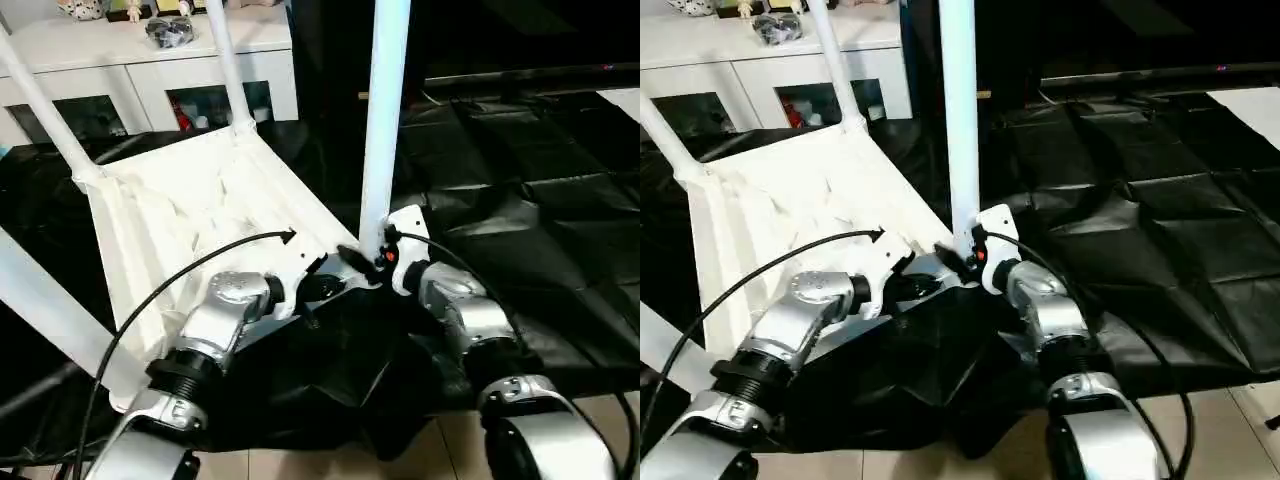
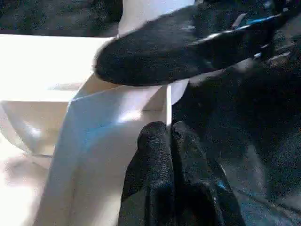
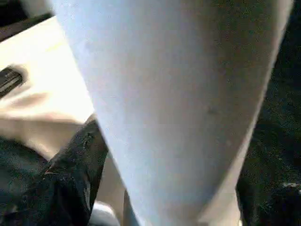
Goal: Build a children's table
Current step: Rotate leg to tighten
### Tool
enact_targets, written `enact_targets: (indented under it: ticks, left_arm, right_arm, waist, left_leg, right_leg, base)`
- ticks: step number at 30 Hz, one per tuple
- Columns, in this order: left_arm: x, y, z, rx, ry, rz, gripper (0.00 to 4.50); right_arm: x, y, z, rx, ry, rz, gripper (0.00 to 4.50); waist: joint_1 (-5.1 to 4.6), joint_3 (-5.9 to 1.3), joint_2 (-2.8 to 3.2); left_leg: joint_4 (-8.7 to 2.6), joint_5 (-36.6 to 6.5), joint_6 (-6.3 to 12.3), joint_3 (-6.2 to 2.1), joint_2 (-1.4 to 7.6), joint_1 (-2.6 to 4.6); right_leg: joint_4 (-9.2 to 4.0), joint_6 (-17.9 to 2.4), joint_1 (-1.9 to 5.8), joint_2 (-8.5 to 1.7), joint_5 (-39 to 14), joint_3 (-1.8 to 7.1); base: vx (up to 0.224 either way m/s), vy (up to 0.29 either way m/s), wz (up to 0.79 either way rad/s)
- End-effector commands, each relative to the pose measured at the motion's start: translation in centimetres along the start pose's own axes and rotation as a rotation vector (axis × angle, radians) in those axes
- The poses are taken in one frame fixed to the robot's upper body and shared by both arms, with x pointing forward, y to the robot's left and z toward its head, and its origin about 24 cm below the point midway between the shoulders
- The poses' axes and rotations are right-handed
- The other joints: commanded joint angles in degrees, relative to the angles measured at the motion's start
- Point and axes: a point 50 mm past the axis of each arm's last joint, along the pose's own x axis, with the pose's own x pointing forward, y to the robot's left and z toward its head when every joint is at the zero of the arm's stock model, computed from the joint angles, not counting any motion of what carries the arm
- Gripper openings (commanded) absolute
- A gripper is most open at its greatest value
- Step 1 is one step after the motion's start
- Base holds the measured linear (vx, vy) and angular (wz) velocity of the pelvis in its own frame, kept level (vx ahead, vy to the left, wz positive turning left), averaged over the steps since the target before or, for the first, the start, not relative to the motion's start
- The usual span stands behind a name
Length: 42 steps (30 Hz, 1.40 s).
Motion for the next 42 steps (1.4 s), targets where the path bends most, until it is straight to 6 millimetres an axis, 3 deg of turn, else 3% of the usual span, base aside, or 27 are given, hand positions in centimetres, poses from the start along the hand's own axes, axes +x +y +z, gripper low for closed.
enact_targets:
  ticks: [1, 5, 6, 7, 9, 10, 11, 13, 19, 22, 26, 33, 35, 36, 37, 38, 39, 40, 42]
  left_arm:
    - [0.9, -1.0, 1.6, 0.056, -0.047, -0.068, 0.0]
    - [-0.1, -0.5, 1.2, 0.095, -0.024, -0.134, 0.0]
    - [-0.2, -0.5, 1.1, 0.103, -0.023, -0.142, 0.0]
    - [-0.6, -0.4, 1.0, 0.1, -0.016, -0.175, 0.0]
    - [-0.8, -0.4, 0.9, 0.1, -0.012, -0.208, 0.0]
    - [-1.1, -0.5, 0.8, 0.104, -0.006, -0.254, 0.0]
    - [-1.3, -0.5, 0.7, 0.108, -0.001, -0.266, 0.0]
    - [-1.3, -0.6, 0.6, 0.112, 0.003, -0.273, 0.0]
    - [-1.6, -0.5, 0.4, 0.113, 0.013, -0.29, 0.0]
    - [-1.7, -0.5, 0.3, 0.113, 0.018, -0.292, 0.0]
    - [-1.8, -0.5, 0.2, 0.112, 0.025, -0.298, 0.0]
    - [-1.5, -0.4, 0.2, 0.093, 0.014, -0.248, 0.0]
    - [-0.9, -0.4, 0.2, 0.076, 0.003, -0.175, 0.0]
    - [-0.9, -0.4, 0.2, 0.076, 0.003, -0.175, 0.0]
    - [-0.5, -0.5, 0.3, 0.067, -0.002, -0.14, 0.0]
    - [0.0, -0.8, 0.4, 0.054, -0.01, -0.109, 0.0]
    - [0.2, -0.9, 0.5, 0.047, -0.014, -0.1, 0.0]
    - [0.5, -1.1, 0.6, 0.037, -0.02, -0.089, 0.0]
    - [1.1, -1.5, 0.7, 0.023, -0.031, -0.07, 0.0]
  right_arm:
    - [2.3, 4.6, -1.1, -0.002, 0.054, 0.314, 3.74]
    - [0.8, 4.7, -1.5, -0.075, 0.119, 0.483, 3.74]
    - [0.6, 4.6, -1.6, -0.087, 0.134, 0.497, 3.74]
    - [0.1, 4.4, -1.8, -0.088, 0.159, 0.53, 3.74]
    - [-0.1, 4.4, -1.8, -0.074, 0.165, 0.555, 3.74]
    - [-0.4, 4.5, -1.7, -0.06, 0.171, 0.595, 3.74]
    - [-0.6, 4.7, -1.7, -0.055, 0.176, 0.626, 3.74]
    - [-0.9, 5.0, -1.8, -0.051, 0.187, 0.672, 3.74]
    - [-1.5, 5.7, -2.5, -0.048, 0.242, 0.755, 3.24]
    - [-1.6, 5.7, -2.6, -0.041, 0.251, 0.763, 3.07]
    - [-1.7, 5.8, -2.6, -0.038, 0.252, 0.763, 2.7]
    - [-0.9, 5.8, -2.4, -0.027, 0.187, 0.661, 2.59]
    - [0.4, 4.9, -2.4, 0.017, 0.144, 0.443, 2.58]
    - [0.4, 4.9, -2.4, 0.017, 0.144, 0.443, 2.57]
    - [1.1, 4.4, -2.5, 0.053, 0.129, 0.312, 2.56]
    - [1.7, 4.1, -2.7, 0.09, 0.116, 0.202, 2.56]
    - [1.9, 4.1, -2.7, 0.102, 0.11, 0.173, 2.56]
    - [2.1, 4.1, -2.8, 0.116, 0.102, 0.143, 2.56]
    - [2.6, 4.4, -2.8, 0.133, 0.094, 0.102, 2.56]
  waist:
    - [0.6, -2.97, -0.42]
    - [1.06, -2.91, -0.64]
    - [1.27, -2.87, -0.49]
    - [1.41, -2.76, -0.88]
    - [1.87, -2.64, -0.64]
    - [2.01, -2.69, -1.05]
    - [2.13, -2.68, -0.88]
    - [2.61, -2.81, -1.12]
    - [3.6, -2.77, -1.2]
    - [3.72, -2.72, -1.01]
    - [3.8, -2.86, -1.07]
    - [3.97, -2.82, -1.26]
    - [3.75, -2.62, -1.11]
    - [3.21, -2.39, -1.2]
    - [2.99, -2.31, -1.3]
    - [2.34, -2.08, -1.04]
    - [2.01, -2.08, -0.96]
    - [1.37, -2.05, -1.1]
    - [0.83, -2.16, -1.0]
  left_leg:
    - [-3.03, -13.44, 5.64, 0.25, 0.63, -0.74]
    - [-2.88, -12.34, 6.43, 0.39, 0.74, -0.62]
    - [-2.93, -12.86, 6.38, 0.4, 0.82, -0.48]
    - [-2.99, -13.11, 6.1, 0.43, 0.86, -0.49]
    - [-3.13, -13.87, 5.67, 0.4, 0.91, -0.31]
    - [-3.18, -13.59, 5.53, 0.34, 0.97, -0.33]
    - [-3.24, -13.45, 5.5, 0.28, 0.99, -0.36]
    - [-3.1, -12.38, 5.71, 0.39, 1.18, -0.15]
    - [-3.06, -11.02, 5.4, 0.44, 1.07, -0.22]
    - [-3.15, -11.47, 4.73, 0.36, 1.06, -0.17]
    - [-3.09, -10.97, 4.58, 0.34, 1.03, -0.17]
    - [-3.03, -10.09, 4.88, 0.38, 1.0, -0.24]
    - [-3.17, -11.26, 4.33, 0.4, 1.03, -0.23]
    - [-3.52, -13.74, 2.72, 0.15, 0.82, -0.07]
    - [-3.57, -14.46, 2.51, 0.09, 0.73, -0.17]
    - [-3.7, -15.96, 1.51, 0.06, 0.71, 0.05]
    - [-3.75, -16.72, 1.07, -0.17, 0.65, 0.07]
    - [-3.84, -18.02, 0.84, -0.41, 0.47, -0.12]
    - [-3.76, -18.94, 1.39, -0.36, 0.48, -0.02]
  right_leg:
    - [-3.7, -13.7, 3.46, -2.11, -12.12, 1.47]
    - [-3.58, -14.43, 3.42, -2.14, -11.57, 1.42]
    - [-3.67, -14.26, 3.29, -2.23, -12.83, 1.45]
    - [-3.8, -13.92, 3.23, -2.3, -14.22, 1.52]
    - [-3.96, -13.31, 3.09, -2.36, -16.69, 1.6]
    - [-3.81, -13.16, 3.12, -2.37, -16.82, 1.66]
    - [-3.76, -13.11, 3.17, -2.38, -16.59, 1.67]
    - [-3.52, -13.54, 2.98, -2.38, -14.35, 1.84]
    - [-3.37, -13.44, 3.07, -2.54, -13.63, 1.91]
    - [-3.61, -12.51, 3.04, -2.6, -15.8, 1.92]
    - [-3.48, -12.58, 3.09, -2.5, -14.57, 1.89]
    - [-3.42, -12.59, 3.09, -2.52, -14.3, 1.87]
    - [-3.64, -12.15, 2.91, -2.6, -16.33, 1.94]
    - [-4.08, -10.82, 2.86, -2.62, -21.13, 1.77]
    - [-4.2, -10.18, 2.98, -2.54, -22.59, 1.69]
    - [-4.59, -9.31, 2.51, -2.61, -25.3, 1.82]
    - [-4.65, -8.8, 2.6, -2.73, -26.9, 1.68]
    - [-4.87, -7.68, 2.81, -2.63, -29.09, 1.41]
    - [-5.21, -7.18, 2.49, -2.54, -29.04, 1.54]
  base:
    - [0.0, 0.0, 0.0]
    - [0.0, 0.0, 0.0]
    - [0.0, 0.0, 0.0]
    - [0.0, 0.0, 0.0]
    - [0.0, 0.0, 0.0]
    - [0.0, 0.0, 0.0]
    - [0.0, 0.0, 0.0]
    - [0.0, 0.0, 0.0]
    - [0.0, 0.0, 0.0]
    - [0.0, 0.0, 0.0]
    - [0.0, 0.0, 0.0]
    - [0.0, 0.0, 0.0]
    - [0.0, 0.0, 0.0]
    - [0.0, 0.0, 0.0]
    - [0.0, 0.0, 0.0]
    - [0.0, 0.0, 0.0]
    - [0.0, 0.0, 0.0]
    - [0.0, 0.0, 0.0]
    - [0.0, 0.0, 0.0]
